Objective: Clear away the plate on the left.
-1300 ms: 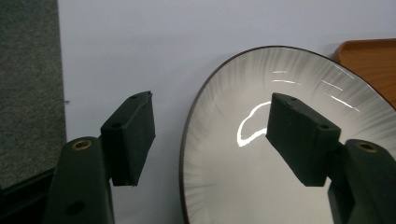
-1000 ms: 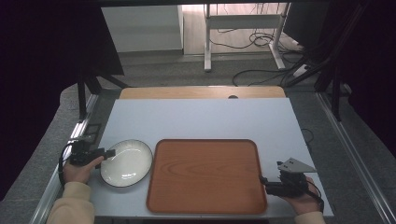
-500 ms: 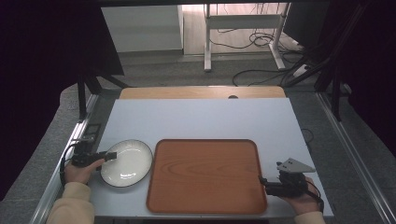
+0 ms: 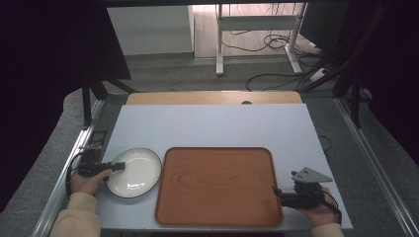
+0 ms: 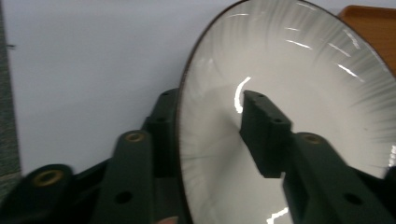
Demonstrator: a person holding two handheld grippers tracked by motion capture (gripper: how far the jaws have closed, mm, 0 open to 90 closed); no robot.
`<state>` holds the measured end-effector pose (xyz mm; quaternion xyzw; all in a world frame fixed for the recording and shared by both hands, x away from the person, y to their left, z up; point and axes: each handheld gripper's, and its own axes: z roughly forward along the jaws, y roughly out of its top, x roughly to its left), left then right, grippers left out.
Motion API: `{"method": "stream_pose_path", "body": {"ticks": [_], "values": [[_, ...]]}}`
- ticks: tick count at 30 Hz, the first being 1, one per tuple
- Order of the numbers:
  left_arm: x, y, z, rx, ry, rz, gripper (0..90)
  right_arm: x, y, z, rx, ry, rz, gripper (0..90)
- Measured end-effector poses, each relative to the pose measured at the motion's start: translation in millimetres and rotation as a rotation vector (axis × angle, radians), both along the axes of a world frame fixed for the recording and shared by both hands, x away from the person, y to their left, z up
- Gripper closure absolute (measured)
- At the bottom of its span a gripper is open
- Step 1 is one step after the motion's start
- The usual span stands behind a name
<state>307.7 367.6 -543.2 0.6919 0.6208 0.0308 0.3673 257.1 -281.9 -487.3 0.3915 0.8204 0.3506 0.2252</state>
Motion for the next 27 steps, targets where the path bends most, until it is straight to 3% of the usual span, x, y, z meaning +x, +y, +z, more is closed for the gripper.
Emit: {"method": "stream_pose_path", "body": {"ticks": [8, 12, 17, 22, 25, 27], "values": [[0.4, 7.8, -1.3, -0.048, 0.006, -0.003, 70.9, 0.2, -0.2, -0.3, -0.006, -0.004, 0.000, 16.5], [-1.4, 11.8, 1.8, -0.088, -0.009, 0.014, 76.7, -0.3, -0.7, -0.1, -0.011, -0.007, -0.001, 16.5], [-2.4, 12.1, 5.4, -0.099, -0.010, 0.026, 79.3, -0.6, -1.5, 0.0, -0.014, -0.011, -0.002, 16.7], [-3.8, 12.3, 9.4, -0.092, -0.037, 0.026, 80.2, -1.2, -0.6, -0.7, -0.017, -0.006, 0.001, 16.7], [-6.3, 16.6, 11.7, -0.143, -0.068, 0.046, 83.3, -1.1, 0.7, -0.5, -0.018, -0.010, 0.004, 16.7], [-6.4, 16.5, 12.6, -0.140, -0.069, 0.045, 83.7, -1.2, 0.4, -0.5, -0.019, -0.011, 0.004, 16.7]]}}
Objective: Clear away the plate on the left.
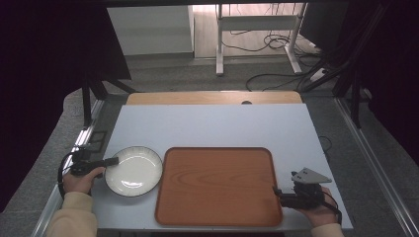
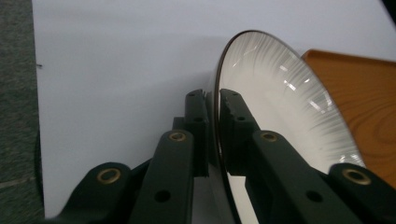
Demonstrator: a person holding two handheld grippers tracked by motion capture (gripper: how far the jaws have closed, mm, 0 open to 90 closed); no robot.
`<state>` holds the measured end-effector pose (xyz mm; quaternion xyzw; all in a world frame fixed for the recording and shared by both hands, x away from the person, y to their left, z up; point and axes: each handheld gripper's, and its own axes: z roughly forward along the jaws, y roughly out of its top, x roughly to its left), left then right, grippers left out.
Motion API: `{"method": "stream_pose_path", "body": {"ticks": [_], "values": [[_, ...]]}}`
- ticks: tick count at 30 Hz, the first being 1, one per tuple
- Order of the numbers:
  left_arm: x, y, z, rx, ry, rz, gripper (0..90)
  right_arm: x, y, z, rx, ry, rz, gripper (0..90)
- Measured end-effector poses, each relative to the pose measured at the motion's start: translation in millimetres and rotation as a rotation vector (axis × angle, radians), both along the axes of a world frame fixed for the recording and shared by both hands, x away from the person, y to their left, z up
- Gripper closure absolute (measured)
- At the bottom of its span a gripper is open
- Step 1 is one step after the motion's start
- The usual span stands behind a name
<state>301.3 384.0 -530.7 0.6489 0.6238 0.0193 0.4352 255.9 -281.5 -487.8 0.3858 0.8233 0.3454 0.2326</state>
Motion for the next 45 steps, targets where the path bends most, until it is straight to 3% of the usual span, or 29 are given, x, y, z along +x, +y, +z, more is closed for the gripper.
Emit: {"method": "stream_pose_path", "body": {"ticks": [10, 23, 27, 33, 39, 45], "values": [[-0.9, -0.5, 2.6, -0.012, -0.022, 0.010, 84.1, 0.3, -1.9, 0.1, -0.004, -0.001, -0.007, 16.7], [-3.1, 2.6, 4.8, -0.075, -0.063, 0.020, 82.7, -0.4, -3.0, 1.2, -0.003, -0.005, -0.010, 16.7], [-3.8, 3.1, 6.2, -0.075, -0.076, 0.021, 82.4, -1.9, -2.5, 4.3, 0.044, -0.011, 0.004, 16.7], [-6.2, 4.3, 14.1, -0.087, -0.104, 0.024, 81.9, -1.1, -3.8, 2.7, 0.036, -0.005, 0.000, 16.7], [-11.8, 1.8, 32.3, -0.108, -0.167, 0.016, 82.2, -0.7, -5.9, 2.2, 0.033, 0.000, -0.012, 16.7], [-15.0, 0.8, 40.0, -0.122, -0.199, 0.007, 82.3, -0.9, -6.4, 2.4, 0.029, 0.000, -0.012, 16.7]]}}
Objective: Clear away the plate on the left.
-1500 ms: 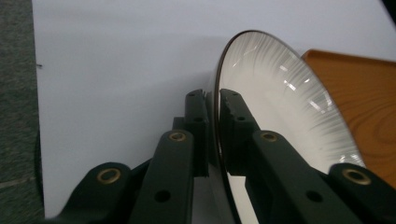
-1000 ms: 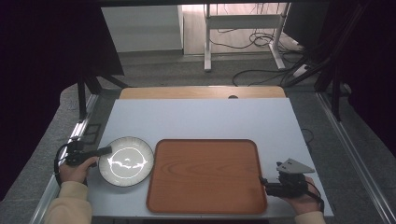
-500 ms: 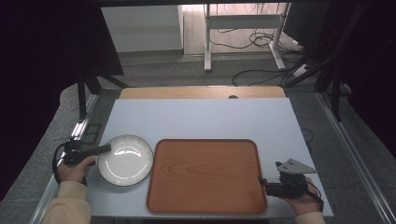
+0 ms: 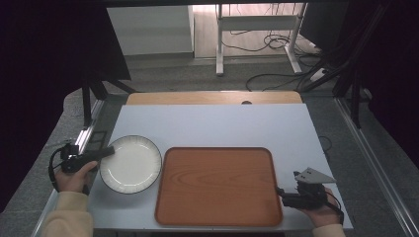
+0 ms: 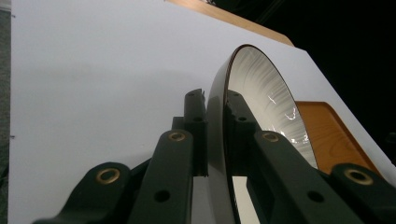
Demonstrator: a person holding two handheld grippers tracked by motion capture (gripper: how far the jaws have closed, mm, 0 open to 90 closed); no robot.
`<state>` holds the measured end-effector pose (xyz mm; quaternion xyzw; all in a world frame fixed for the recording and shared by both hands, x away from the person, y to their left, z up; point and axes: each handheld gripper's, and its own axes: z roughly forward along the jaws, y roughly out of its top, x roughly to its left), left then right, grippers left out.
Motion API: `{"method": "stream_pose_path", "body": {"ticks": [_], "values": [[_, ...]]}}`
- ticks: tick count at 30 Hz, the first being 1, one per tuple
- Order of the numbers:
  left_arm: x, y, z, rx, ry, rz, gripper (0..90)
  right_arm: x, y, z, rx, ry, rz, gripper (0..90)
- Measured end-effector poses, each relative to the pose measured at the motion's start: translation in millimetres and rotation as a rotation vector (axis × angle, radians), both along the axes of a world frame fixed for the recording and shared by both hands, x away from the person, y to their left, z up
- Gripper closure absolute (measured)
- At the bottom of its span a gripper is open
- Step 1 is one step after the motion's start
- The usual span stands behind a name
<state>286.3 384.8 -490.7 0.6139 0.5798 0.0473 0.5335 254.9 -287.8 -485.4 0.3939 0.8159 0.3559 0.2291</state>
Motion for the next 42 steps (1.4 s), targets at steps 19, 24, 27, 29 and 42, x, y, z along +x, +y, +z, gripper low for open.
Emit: {"method": "stream_pose_path", "body": {"ticks": [19, 24, 27, 29, 42], "values": [[-4.3, -14.5, 18.5, 0.036, -0.057, -0.025, 82.3, 0.4, -1.3, -0.1, -0.004, -0.001, -0.010, 16.7], [-4.9, -19.8, 23.2, 0.049, -0.072, -0.028, 82.2, 0.5, -1.7, -0.1, -0.004, -0.001, -0.011, 16.7], [-5.2, -22.2, 24.7, 0.047, -0.077, -0.033, 82.3, 0.4, -1.9, 0.0, -0.004, -0.002, -0.011, 16.7], [-5.4, -23.6, 25.6, 0.047, -0.077, -0.038, 82.3, 0.4, -1.5, -0.1, -0.004, -0.001, -0.011, 16.7], [-3.4, -33.7, 26.9, 0.063, -0.072, -0.059, 82.2, 0.6, -1.3, -0.1, -0.005, -0.001, -0.011, 16.7]]}}
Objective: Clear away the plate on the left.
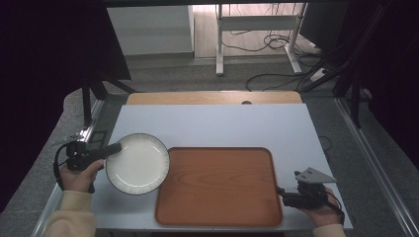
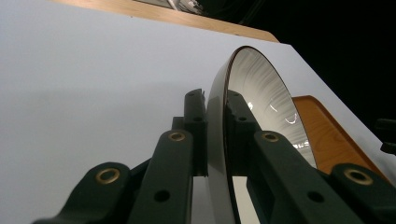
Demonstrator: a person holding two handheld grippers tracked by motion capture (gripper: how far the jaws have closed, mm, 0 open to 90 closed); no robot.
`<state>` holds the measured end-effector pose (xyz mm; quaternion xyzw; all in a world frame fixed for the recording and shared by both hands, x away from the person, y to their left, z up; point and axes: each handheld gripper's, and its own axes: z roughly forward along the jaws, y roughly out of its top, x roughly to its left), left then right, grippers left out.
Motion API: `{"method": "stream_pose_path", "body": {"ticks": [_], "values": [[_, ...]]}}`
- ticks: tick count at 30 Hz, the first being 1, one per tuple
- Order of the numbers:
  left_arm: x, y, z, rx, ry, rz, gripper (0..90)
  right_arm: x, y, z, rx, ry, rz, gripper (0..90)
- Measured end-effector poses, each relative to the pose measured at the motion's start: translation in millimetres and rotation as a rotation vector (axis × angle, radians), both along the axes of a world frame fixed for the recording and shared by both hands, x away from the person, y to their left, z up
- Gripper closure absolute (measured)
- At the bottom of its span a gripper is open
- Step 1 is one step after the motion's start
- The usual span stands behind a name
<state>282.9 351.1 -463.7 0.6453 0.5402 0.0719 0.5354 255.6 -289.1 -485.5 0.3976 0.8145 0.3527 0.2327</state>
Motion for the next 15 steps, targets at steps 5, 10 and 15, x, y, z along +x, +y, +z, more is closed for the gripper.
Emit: {"method": "stream_pose_path", "body": {"ticks": [5, 10, 15], "values": [[0.4, -6.9, 3.9, 0.004, -0.007, -0.023, 82.2, -0.1, 0.0, 0.1, 0.002, -0.002, -0.002, 16.7], [0.6, -14.7, 7.5, 0.006, -0.011, -0.044, 82.4, -0.3, 0.1, 0.2, 0.002, -0.002, -0.002, 16.7], [0.9, -22.3, 9.8, 0.004, -0.015, -0.054, 82.4, -0.4, -0.1, 0.4, 0.005, -0.001, -0.002, 16.7]]}}
